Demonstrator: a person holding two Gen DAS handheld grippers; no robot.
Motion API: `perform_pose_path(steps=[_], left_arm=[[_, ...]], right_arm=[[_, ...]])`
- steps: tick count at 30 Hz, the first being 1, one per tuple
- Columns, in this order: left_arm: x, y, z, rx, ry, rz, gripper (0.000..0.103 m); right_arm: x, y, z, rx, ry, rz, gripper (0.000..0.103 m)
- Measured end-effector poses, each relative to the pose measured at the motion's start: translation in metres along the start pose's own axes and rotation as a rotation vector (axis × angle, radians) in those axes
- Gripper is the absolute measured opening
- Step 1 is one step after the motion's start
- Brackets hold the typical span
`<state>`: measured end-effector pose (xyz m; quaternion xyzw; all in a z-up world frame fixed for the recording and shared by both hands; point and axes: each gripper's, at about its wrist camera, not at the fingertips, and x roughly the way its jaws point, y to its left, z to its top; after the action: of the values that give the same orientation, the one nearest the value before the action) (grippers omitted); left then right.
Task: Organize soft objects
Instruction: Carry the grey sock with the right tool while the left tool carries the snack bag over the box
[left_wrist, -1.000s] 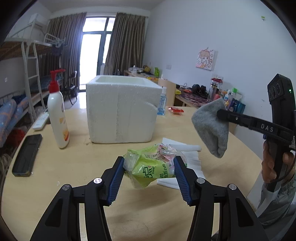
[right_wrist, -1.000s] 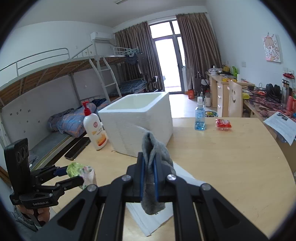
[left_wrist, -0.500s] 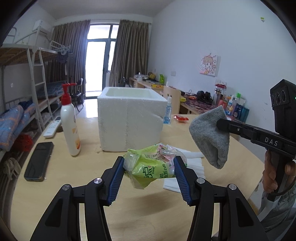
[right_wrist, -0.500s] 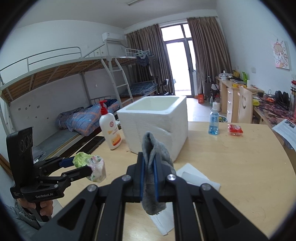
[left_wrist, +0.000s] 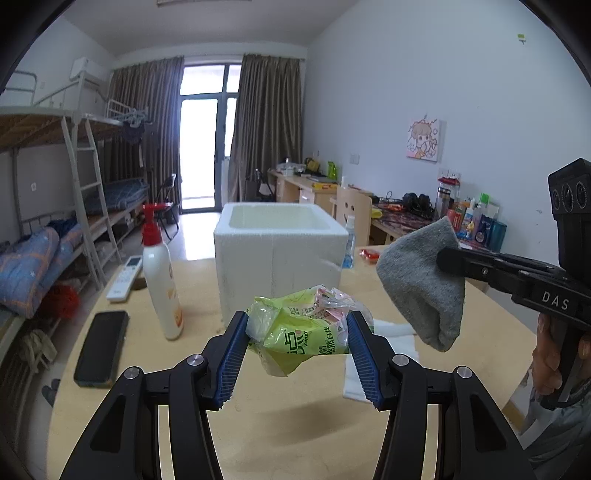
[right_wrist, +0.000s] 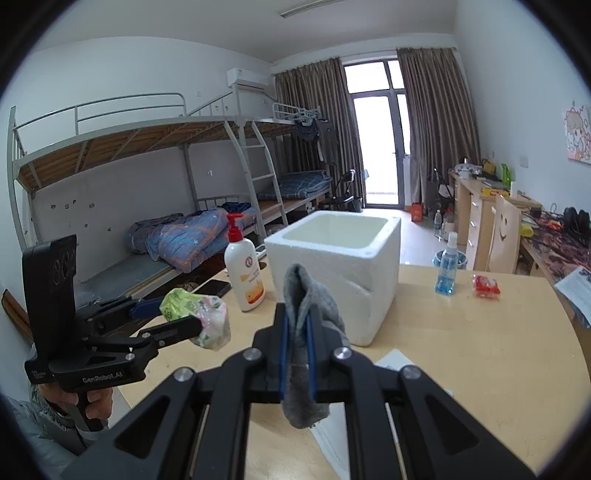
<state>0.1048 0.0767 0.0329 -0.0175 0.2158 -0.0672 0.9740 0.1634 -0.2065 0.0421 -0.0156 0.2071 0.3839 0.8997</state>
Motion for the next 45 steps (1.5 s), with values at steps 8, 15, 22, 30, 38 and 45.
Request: perform_pose_path(steps=[8,15,22,30,38,45], left_arm=[[-0.001,0.001,0.015,0.024,-0.034,0.004,0.056],[0.002,0.007,0.03,0.021,-0.051,0.003,0.056],[0.007,0.008,0.046,0.021,-0.065,0.007,0.056],[0.017,0.007,0.063,0.031,-0.064,0.003,0.056],[0.032,0.013,0.076,0.021,-0.055,-0.009,0.056],[0.044,0.018,0.088,0.012,-0.06,-0.012,0.056]], right_arm=[[0.004,0.005,0.013,-0.023,-0.007,0.004,0.012],[0.011,0.003,0.025,-0.031,-0.003,-0.01,0.012],[0.014,-0.002,0.037,-0.032,-0.01,-0.019,0.012],[0.021,-0.007,0.05,-0.035,-0.008,-0.036,0.012],[0.029,-0.01,0.063,-0.046,-0.017,-0.047,0.012],[0.041,-0.009,0.08,-0.069,-0.016,-0.063,0.012]])
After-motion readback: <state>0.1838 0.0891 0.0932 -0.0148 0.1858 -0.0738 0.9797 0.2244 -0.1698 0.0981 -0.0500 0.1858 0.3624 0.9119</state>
